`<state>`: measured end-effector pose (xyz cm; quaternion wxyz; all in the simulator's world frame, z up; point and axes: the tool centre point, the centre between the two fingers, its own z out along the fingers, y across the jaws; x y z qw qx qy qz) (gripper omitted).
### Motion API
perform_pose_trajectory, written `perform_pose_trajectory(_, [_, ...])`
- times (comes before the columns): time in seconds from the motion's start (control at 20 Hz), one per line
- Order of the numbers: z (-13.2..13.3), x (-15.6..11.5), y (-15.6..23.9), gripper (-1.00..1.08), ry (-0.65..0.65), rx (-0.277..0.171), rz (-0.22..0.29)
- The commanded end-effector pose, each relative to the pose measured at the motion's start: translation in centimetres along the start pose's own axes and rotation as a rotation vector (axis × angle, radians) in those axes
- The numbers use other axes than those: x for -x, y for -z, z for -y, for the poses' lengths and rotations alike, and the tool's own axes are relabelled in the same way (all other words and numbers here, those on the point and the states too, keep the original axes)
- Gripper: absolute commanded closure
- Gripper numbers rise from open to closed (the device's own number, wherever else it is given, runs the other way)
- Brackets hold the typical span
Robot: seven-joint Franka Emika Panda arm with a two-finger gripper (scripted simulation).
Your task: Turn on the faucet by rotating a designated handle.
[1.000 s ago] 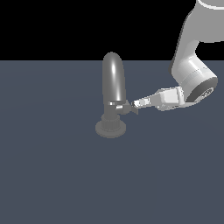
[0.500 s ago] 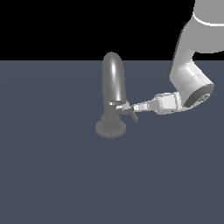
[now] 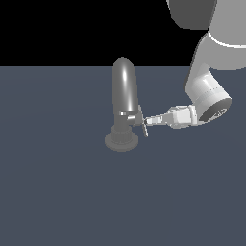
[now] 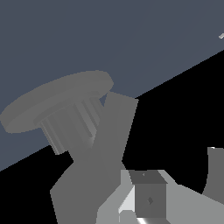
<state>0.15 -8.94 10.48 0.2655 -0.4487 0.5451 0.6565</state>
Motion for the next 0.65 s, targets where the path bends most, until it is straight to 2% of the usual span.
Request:
perform_pose_trajectory(0.0, [1.8, -2.9, -0.6, 1.08, -0.034, -0.017, 0.000])
perform_pose_trajectory(0.6, [4.0, -5.4, -0.6, 1.08, -0.061, -0.020, 0.008])
